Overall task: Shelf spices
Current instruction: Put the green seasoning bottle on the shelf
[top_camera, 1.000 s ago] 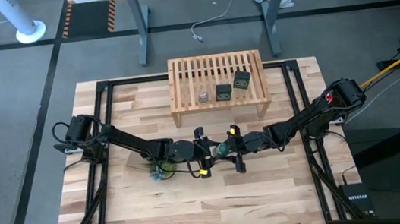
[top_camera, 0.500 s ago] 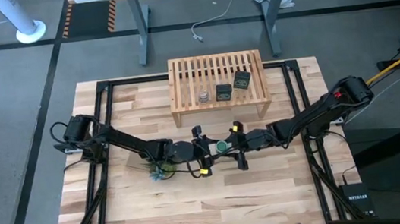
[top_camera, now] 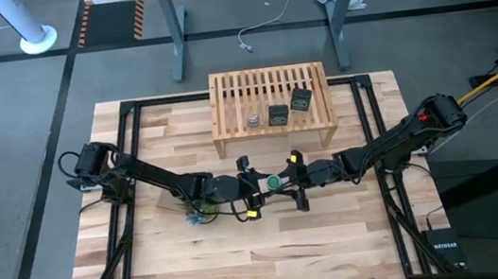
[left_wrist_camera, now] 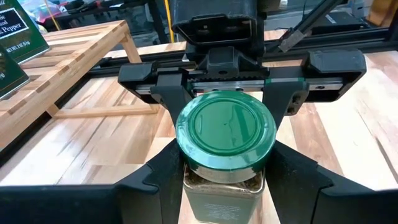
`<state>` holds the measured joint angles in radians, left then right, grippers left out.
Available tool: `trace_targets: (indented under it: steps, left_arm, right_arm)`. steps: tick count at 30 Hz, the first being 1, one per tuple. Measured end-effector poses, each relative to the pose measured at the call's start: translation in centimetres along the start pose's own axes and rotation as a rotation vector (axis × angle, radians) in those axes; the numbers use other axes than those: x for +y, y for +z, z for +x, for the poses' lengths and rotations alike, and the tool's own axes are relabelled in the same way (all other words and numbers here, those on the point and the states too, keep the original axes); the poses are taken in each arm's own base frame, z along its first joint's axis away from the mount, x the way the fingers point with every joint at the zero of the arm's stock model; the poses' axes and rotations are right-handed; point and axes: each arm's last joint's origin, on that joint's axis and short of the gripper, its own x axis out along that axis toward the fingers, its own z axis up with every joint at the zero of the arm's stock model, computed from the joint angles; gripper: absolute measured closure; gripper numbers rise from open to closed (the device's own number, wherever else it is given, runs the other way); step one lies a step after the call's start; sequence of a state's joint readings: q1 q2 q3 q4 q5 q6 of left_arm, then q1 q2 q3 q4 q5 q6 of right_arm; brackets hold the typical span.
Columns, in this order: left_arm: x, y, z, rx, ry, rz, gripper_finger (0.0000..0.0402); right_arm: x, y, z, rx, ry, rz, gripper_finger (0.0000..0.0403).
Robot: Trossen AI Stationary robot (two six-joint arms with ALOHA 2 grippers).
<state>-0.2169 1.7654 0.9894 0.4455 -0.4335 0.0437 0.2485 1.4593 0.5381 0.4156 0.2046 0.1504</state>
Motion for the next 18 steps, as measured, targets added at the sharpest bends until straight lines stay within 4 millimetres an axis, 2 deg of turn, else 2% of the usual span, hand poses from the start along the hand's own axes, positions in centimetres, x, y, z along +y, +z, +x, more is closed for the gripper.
trace_targets:
  steps: [18]
  left_arm:
    - [0.04,0.01,-0.01,-0.002,0.0,-0.006,0.0229]
  right_arm:
    - [-0.08,-0.03,-0.01,-0.006,-0.034,0.027,0.018]
